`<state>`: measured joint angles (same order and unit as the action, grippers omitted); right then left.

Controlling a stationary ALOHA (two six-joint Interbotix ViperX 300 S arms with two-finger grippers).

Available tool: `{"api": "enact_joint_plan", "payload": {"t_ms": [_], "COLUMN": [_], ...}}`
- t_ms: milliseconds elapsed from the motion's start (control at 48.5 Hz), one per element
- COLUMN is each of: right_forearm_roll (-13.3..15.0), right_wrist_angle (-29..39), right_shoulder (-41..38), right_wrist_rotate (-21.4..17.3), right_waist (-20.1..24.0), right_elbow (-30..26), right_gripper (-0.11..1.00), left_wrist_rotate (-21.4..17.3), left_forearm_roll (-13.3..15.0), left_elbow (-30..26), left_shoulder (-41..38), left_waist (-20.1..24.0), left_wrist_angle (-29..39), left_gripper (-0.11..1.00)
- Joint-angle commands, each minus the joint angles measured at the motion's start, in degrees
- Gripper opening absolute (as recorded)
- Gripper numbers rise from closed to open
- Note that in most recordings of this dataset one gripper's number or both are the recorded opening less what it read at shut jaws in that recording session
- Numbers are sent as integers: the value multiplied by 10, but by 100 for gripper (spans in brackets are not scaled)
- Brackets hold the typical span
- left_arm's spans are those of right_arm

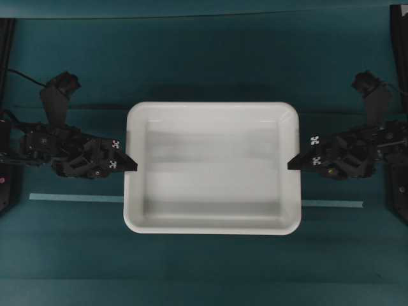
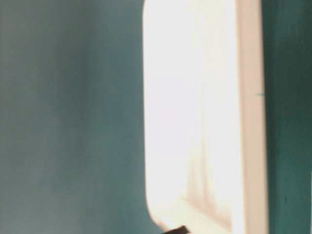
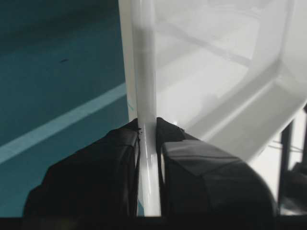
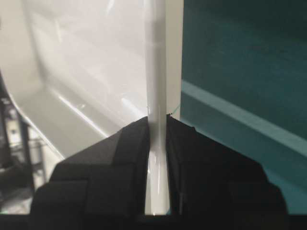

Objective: Lift the white case with both hands.
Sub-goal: 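Lower the tray back onto the table with both grippers, then open both grippers and pull them outward off the tray rims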

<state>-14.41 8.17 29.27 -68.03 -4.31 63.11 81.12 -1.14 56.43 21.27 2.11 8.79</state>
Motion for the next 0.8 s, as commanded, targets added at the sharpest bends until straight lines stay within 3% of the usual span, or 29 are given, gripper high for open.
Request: {"api": "enact_joint_plan", "payload": {"t_ms": [0, 783], "right_forearm_roll": [0, 0], "right_wrist_angle": [-3, -59], "right_shoulder": [-36, -174], "right_wrist_rotate": [4, 9], "right_waist": [4, 12], "right_elbow": [6, 8], "right_gripper": [10, 10], "left_wrist_rotate": [-2, -3], "left_forearm_roll": [-2, -1], "left_elbow": [11, 34], "left_shoulder": [-27, -127], "left_waist": [-1, -4], "left_wrist_angle": [-8, -39], "left_gripper": [7, 6]}}
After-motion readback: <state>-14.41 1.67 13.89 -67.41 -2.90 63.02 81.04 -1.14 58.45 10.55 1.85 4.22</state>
